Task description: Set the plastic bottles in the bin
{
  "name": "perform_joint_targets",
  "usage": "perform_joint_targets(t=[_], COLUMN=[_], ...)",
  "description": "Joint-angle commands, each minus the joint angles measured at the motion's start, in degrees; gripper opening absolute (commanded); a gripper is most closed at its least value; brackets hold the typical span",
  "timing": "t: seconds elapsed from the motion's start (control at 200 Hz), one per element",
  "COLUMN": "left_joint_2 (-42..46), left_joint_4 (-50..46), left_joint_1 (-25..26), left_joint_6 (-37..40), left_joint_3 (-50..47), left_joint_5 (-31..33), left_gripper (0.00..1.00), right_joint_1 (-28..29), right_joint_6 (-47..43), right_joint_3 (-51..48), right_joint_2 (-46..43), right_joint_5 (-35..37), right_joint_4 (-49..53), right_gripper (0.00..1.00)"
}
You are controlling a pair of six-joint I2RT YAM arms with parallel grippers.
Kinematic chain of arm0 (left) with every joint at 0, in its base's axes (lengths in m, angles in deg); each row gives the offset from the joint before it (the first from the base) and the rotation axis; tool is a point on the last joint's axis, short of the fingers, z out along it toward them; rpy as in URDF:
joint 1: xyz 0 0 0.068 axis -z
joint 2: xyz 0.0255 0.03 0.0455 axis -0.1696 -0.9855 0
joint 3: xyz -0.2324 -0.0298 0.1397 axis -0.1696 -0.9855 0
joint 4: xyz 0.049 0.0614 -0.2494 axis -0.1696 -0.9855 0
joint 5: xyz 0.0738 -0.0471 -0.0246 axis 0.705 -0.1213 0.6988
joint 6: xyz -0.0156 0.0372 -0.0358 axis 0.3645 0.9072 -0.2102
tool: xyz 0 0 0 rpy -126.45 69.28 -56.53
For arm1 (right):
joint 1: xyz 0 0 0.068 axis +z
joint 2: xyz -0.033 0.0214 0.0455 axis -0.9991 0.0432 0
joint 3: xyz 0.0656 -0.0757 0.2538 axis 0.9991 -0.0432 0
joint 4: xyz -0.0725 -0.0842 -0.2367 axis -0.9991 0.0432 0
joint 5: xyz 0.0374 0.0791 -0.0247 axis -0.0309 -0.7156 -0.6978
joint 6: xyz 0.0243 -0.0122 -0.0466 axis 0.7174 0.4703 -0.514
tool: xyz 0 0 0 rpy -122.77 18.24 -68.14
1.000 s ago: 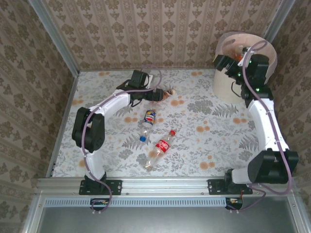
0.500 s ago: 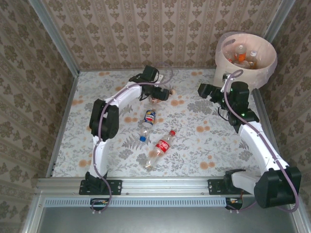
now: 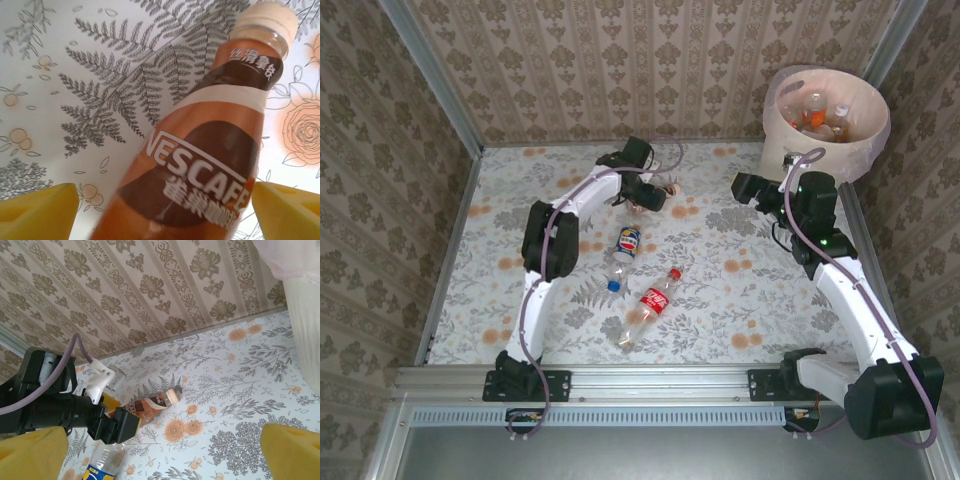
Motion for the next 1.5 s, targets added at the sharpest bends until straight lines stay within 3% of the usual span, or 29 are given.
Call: perform_joint_targets(t=[0.0,0.375,0.925,1.14,1.5], left_joint_2=[-2.9,-6.4,6.7,16.2,30.2], left_joint_4=[-3.7,-5.4,3.4,8.5,19.8], left_joint_1=[-0.6,-2.8,-4.1,-4.1,-3.4], left_joint_6=[0.9,-2.1,-4.9,-7.6,-18.6], left_joint_3=[3.2,6.6,-5.6,-12.6,-27.0], left_joint_5=[0.4,3.8,2.7,-2.4,-16.1], left_gripper=[0.85,0.69,0.45,0.43,0.41], right_joint_1=[0.0,0.0,0.6,1.1,4.8], right_joint_6=[-1.2,-1.2,0.3,1.9,7.2], right_joint_3=[-0.4,-0.3,-2.5,-3.3,-2.1], right_joint_2=[-1.6,-3.2,-2.4,-2.1,4.1], right_joint_5=[1.5,2.3,5.1,4.3,-1.7], right_joint_4=[0.6,2.7,-1.8,-4.4,-9.8], right_gripper=[1.0,1.0,1.0,1.0,1.0])
